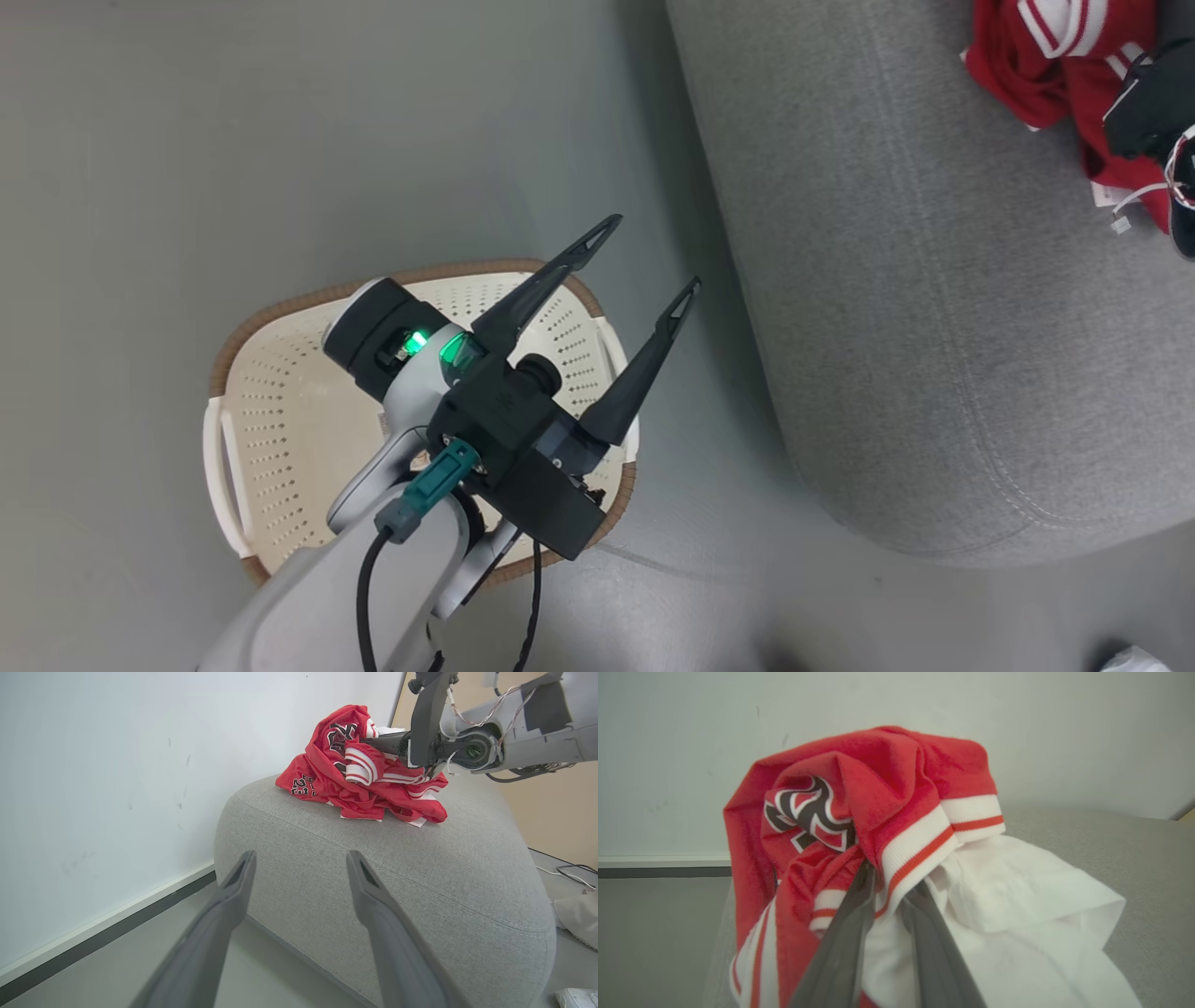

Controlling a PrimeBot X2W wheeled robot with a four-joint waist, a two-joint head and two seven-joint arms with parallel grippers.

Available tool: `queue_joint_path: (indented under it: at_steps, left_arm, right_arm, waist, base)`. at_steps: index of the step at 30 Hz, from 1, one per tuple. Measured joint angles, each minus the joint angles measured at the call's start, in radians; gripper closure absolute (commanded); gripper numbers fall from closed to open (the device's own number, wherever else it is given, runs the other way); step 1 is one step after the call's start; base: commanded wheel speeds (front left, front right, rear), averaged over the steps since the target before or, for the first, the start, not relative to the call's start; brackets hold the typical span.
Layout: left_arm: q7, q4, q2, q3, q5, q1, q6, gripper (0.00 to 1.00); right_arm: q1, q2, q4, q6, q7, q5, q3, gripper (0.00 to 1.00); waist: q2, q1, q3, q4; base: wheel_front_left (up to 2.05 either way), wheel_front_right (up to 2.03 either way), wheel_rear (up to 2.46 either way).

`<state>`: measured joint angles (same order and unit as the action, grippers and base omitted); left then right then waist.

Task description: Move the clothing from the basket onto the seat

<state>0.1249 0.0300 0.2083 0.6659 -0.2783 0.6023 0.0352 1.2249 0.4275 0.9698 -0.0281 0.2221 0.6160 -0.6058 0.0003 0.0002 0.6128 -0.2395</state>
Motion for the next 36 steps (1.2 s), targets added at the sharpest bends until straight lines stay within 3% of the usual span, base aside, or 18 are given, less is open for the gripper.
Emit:
queue_joint_path:
  at_steps: [1, 2, 18, 36]
  left_arm:
    - [0.0, 0.003, 0.002, -0.003, 0.0, 0.0, 0.0, 0.0]
    - [0.0, 0.008, 0.004, -0.004, 0.0, 0.0, 0.0, 0.0]
    - [0.058, 0.133, -0.017, -0.021, -0.041, -0.041, 0.001, 0.0]
    - [0.107, 0.256, -0.033, -0.131, -0.143, -0.173, -0.046, 0.0]
  right_arm:
    - [0.0, -0.002, 0.004, -0.003, 0.002, -0.001, -0.003, 0.02]
    - [0.0, -0.003, 0.007, -0.01, 0.005, -0.001, -0.008, 0.0]
    - [-0.094, -0.019, 0.003, -0.053, 0.027, -0.062, -0.06, 0.0]
    - [-0.338, -0.067, -0.188, -0.063, 0.032, -0.092, -0.075, 0.0]
  waist:
    - [-0.0001, -0.0001, 0.0, -0.006]
    - [-0.0001, -0.0001, -0.001, -0.013]
    - [-0.0003, -0.0003, -0.118, -0.058]
    - [-0.0004, -0.0004, -0.353, -0.028]
  base:
    - [0.0, 0.0, 0.0]
    - [0.0, 0.0, 0.0]
    - [0.0, 0.0, 0.0]
    - [0.0, 0.0, 0.0]
